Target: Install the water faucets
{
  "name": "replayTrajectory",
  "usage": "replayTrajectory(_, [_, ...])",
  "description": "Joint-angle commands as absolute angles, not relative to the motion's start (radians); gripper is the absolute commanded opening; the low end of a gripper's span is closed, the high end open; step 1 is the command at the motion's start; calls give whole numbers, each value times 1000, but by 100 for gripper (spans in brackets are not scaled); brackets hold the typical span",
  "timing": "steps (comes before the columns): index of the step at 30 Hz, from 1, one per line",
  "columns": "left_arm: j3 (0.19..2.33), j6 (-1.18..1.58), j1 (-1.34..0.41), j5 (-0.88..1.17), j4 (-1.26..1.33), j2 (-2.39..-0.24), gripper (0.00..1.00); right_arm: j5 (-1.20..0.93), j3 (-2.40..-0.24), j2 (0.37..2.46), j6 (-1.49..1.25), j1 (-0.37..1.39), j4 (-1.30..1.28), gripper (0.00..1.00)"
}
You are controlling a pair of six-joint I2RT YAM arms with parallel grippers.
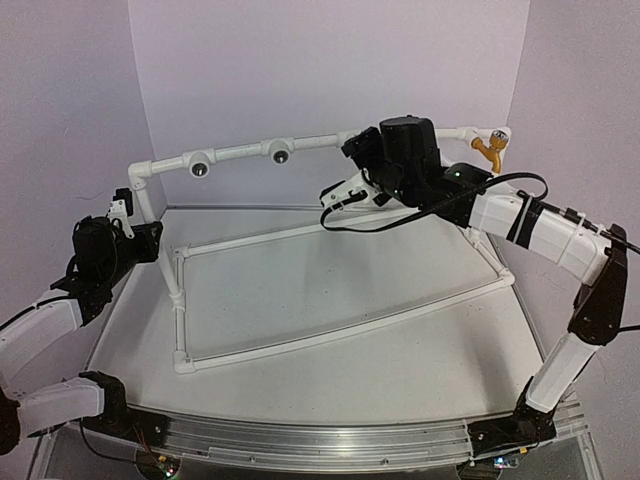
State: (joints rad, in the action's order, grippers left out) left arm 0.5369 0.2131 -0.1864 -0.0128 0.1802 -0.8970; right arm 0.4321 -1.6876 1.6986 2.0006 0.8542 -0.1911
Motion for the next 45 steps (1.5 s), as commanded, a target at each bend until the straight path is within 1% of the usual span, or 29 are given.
replayTrajectory(1, [532,363,-210,113,80,-915,0,493,-1732,1718,2311,833,-142,80])
replayTrajectory(5, [538,361,-210,114,80,-918,0,517,-1712,1733,2272,815,-126,70])
replayTrajectory(11, [535,362,-210,112,76,-907,0,571,-1719,1777,2113,812,-94,44])
replayTrajectory(18, [540,362,-210,111,74,-909,0,585,-1713,1798,1939,812,-92,12])
replayTrajectory(22, [544,362,-210,115,73,-907,0,588,-1707,1811,1788,814,-92,1])
replayTrajectory(25, [544,362,-210,114,71,-904,0,594,-1711,1827,1643,818,-91,0])
replayTrajectory(31, [543,364,-210,115,71,-909,0,594,-1731,1842,1268,833,-51,0])
replayTrajectory(36, [546,364,-210,123,72,-917,0,602,-1786,1861,871,851,-41,0])
replayTrajectory(45, [541,365,-210,121,73,-912,0,473,-1780,1799,241,850,-61,0])
